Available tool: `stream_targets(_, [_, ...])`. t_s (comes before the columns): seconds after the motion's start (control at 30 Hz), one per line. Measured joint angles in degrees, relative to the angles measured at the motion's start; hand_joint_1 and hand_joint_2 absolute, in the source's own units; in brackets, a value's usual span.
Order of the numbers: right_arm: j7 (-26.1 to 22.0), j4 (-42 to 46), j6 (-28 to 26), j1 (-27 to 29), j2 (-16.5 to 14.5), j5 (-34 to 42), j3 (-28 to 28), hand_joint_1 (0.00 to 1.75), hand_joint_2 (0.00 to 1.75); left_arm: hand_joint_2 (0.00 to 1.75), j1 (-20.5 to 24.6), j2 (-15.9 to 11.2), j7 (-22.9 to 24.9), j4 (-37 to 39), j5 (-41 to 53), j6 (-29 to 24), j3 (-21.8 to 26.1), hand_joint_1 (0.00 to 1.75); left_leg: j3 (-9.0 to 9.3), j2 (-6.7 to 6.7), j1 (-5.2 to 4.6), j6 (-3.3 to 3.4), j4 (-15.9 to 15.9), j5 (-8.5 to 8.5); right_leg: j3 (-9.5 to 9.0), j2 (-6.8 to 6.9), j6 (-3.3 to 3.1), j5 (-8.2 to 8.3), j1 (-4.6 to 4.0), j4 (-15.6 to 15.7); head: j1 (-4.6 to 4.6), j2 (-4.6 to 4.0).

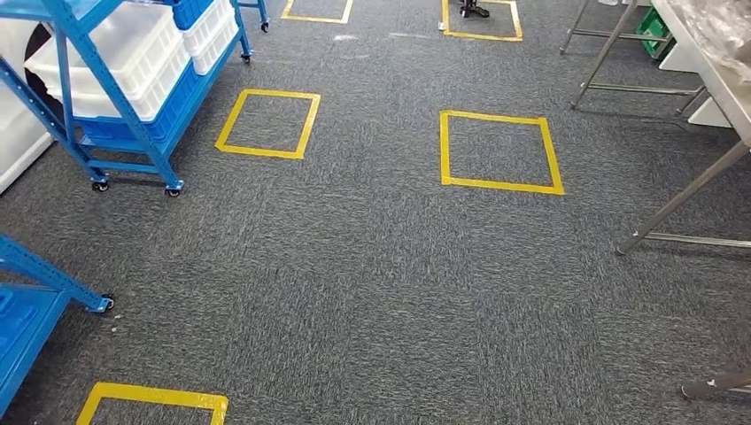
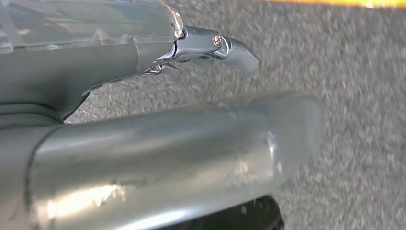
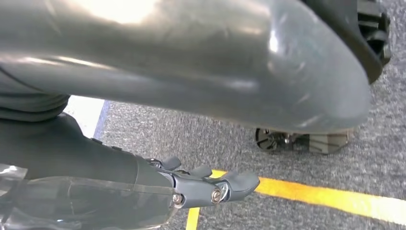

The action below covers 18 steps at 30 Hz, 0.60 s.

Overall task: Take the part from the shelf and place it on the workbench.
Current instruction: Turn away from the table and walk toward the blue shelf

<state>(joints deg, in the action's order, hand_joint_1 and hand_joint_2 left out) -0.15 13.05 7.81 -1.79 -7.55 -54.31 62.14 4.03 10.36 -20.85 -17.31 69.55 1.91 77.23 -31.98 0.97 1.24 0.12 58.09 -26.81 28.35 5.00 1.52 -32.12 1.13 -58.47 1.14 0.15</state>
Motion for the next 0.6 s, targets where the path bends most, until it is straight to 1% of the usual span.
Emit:
stream_targets(0.03, [0.0, 0.0, 0.0, 0.1, 0.0, 0.0, 0.1, 0.00, 0.00, 0.00, 0.1, 0.0, 0.0, 0.0, 0.1, 0.0, 0.0, 0.00, 0.05, -0.60, 0.00, 0.36, -0.2, 0.20, 1.18, -1.62, 0.09, -1.66, 0.11, -2.5, 0.14, 0.00])
stream_targets(0.07, [0.0, 0.0, 0.0, 0.2, 0.0, 0.0, 0.2, 0.00, 0.00, 0.00, 0.1, 0.0, 0.0, 0.0, 0.1, 0.0, 0.0, 0.00, -0.04, -1.20, -0.11, 0.60, -0.2, 0.31, 2.99, -3.26, 0.05, -3.65, 0.12, -6.2, 0.28, 0.01])
stream_targets(0.1, [0.0, 0.0, 0.0, 0.2, 0.0, 0.0, 0.3, 0.00, 0.00, 0.00, 0.1, 0.0, 0.0, 0.0, 0.2, 0.0, 0.0, 0.00, -0.14, -1.87, -0.28, 0.77, -0.2, 0.38, 5.18, -4.14, -0.07, -5.45, 0.08, -10.4, 0.31, 0.01])
stream_targets(0.13, [0.0, 0.0, 0.1, 0.3, 0.0, -0.1, 0.4, 0.00, 0.00, 0.00, 0.1, 0.0, 0.0, 0.0, 0.2, 0.0, 0.0, 0.00, -0.19, -2.67, -0.49, 0.88, -0.2, 0.41, 7.14, -4.53, -0.24, -6.44, -0.02, -13.9, 0.32, 0.01])
stream_targets(0.17, [0.0, 0.0, 0.1, 0.4, 0.0, -0.2, 0.4, 0.00, 0.00, 0.00, 0.1, 0.0, 0.1, 0.0, 0.3, 0.0, 0.0, 0.00, -0.16, -3.52, -0.71, 0.96, -0.2, 0.42, 8.30, -4.73, -0.53, -6.21, -0.17, -15.6, 0.31, 0.01])
stream_targets(0.2, [0.0, 0.0, 0.1, 0.4, 0.0, -0.3, 0.4, 0.00, 0.00, 0.00, 0.0, 0.0, 0.1, 0.0, 0.4, 0.0, 0.0, 0.00, -0.07, -4.43, -0.90, 1.00, -0.2, 0.42, 8.45, -4.96, -0.96, -4.79, -0.39, -15.0, 0.30, 0.01])
stream_targets(0.23, [0.0, 0.0, 0.2, 0.5, 0.0, -0.5, 0.4, 0.00, 0.00, 0.00, 0.0, 0.0, 0.2, 0.0, 0.4, 0.1, 0.0, 0.00, 0.07, -5.36, -1.02, 1.02, -0.2, 0.42, 7.48, -5.49, -1.51, -2.36, -0.72, -12.1, 0.29, 0.01])
stream_targets(0.27, [0.0, 0.0, 0.2, 0.5, 0.0, -0.6, 0.4, 0.00, 0.00, 0.00, 0.0, 0.0, 0.3, 0.0, 0.5, 0.1, 0.0, 0.00, 0.17, -6.24, -1.02, 1.04, -0.2, 0.42, 5.88, -6.78, -2.14, 0.26, -1.15, -7.8, 0.30, 0.01])
stream_targets(0.3, [0.0, 0.0, 0.2, 0.6, 0.1, -0.8, 0.4, 0.00, 0.00, 0.00, 0.0, 0.1, 0.3, 0.0, 0.6, 0.2, 0.0, 0.00, 0.20, -7.05, -1.05, 1.00, -0.2, 0.42, 4.36, -8.31, -2.71, 2.21, -1.46, -3.9, 0.27, 0.01])
stream_targets(0.33, [0.0, 0.0, 0.2, 0.6, 0.2, -0.9, 0.4, 0.00, 0.00, 0.00, 0.1, 0.2, 0.4, 0.1, 0.6, 0.2, 0.0, 0.00, 0.12, -7.76, -1.00, 0.90, -0.2, 0.45, 3.22, -9.45, -3.15, 3.46, -1.73, -1.0, 0.32, 0.00])
stream_targets(0.37, [0.0, 0.0, 0.3, 0.6, 0.3, -0.9, 0.4, 0.00, 0.00, 0.00, 0.1, 0.2, 0.4, 0.1, 0.7, 0.3, 0.0, 0.00, -0.03, -8.42, -0.91, 0.72, -0.2, 0.51, 2.71, -10.14, -3.46, 3.82, -1.90, 0.4, 0.41, 0.00])
stream_targets(0.4, [0.0, 0.0, 0.3, 0.5, 0.4, -1.0, 0.4, 0.00, 0.00, 0.00, 0.1, 0.2, 0.4, 0.1, 0.7, 0.4, 0.0, 0.00, -0.17, -9.07, -0.86, 0.44, -0.3, 0.62, 2.58, -9.88, -3.63, 3.77, -1.94, 0.6, 0.50, 0.00])
stream_targets(0.43, [0.0, 0.0, 0.4, 0.3, 0.4, -1.1, 0.4, 0.00, 0.00, 0.00, -0.1, 0.2, 0.4, 0.1, 0.8, 0.4, 0.0, 0.00, -0.29, -9.60, -0.83, 0.14, -0.5, 0.74, 2.42, -9.08, -3.78, 3.97, -1.85, 1.0, 0.61, 0.00])
stream_targets(0.47, [0.0, 0.0, 0.4, 0.3, 0.4, -1.2, 0.4, 0.00, 0.00, 0.00, -0.2, 0.2, 0.5, 0.1, 0.8, 0.5, -0.1, 0.00, -0.38, -9.07, -0.89, -0.08, -0.4, 0.61, 2.11, -8.30, -3.89, 4.22, -1.69, 1.7, 0.63, 0.00])
stream_targets(0.5, [0.0, 0.0, 0.5, 0.3, 0.4, -1.3, 0.5, 0.00, 0.00, 0.00, -0.3, 0.1, 0.5, 0.1, 0.9, 0.5, -0.1, 0.00, -0.69, -7.64, -1.02, -0.30, 0.3, -0.05, 1.72, -7.46, -4.06, 4.51, -1.52, 2.4, 0.53, 0.00])
stream_targets(0.53, [0.0, 0.0, 0.5, 0.4, 0.4, -1.4, 0.5, 0.00, 0.00, 0.00, -0.3, 0.1, 0.5, 0.1, 0.9, 0.5, -0.1, 0.00, -1.45, -5.72, -1.11, -0.54, 2.1, -1.38, 1.36, -6.52, -4.21, 4.77, -1.36, 3.1, 0.41, 0.01])
stream_targets(0.57, [0.0, 0.0, 0.5, 0.6, 0.4, -1.4, 0.5, 0.00, 0.00, 0.00, -0.2, 0.1, 0.5, 0.1, 0.9, 0.5, -0.1, 0.00, -2.73, -3.66, -1.07, -0.83, 5.1, -3.29, 1.13, -5.54, -4.30, 4.83, -1.37, 3.4, 0.30, 0.01])
stream_targets(0.6, [-0.1, 0.0, 0.5, 0.7, 0.3, -1.5, 0.6, 0.00, 0.00, 0.00, -0.1, 0.1, 0.5, 0.1, 1.0, 0.6, -0.1, 0.00, -4.44, -2.47, -0.92, -1.25, 8.9, -5.37, 1.08, -4.55, -4.43, 4.75, -1.39, 3.4, 0.21, 0.01])
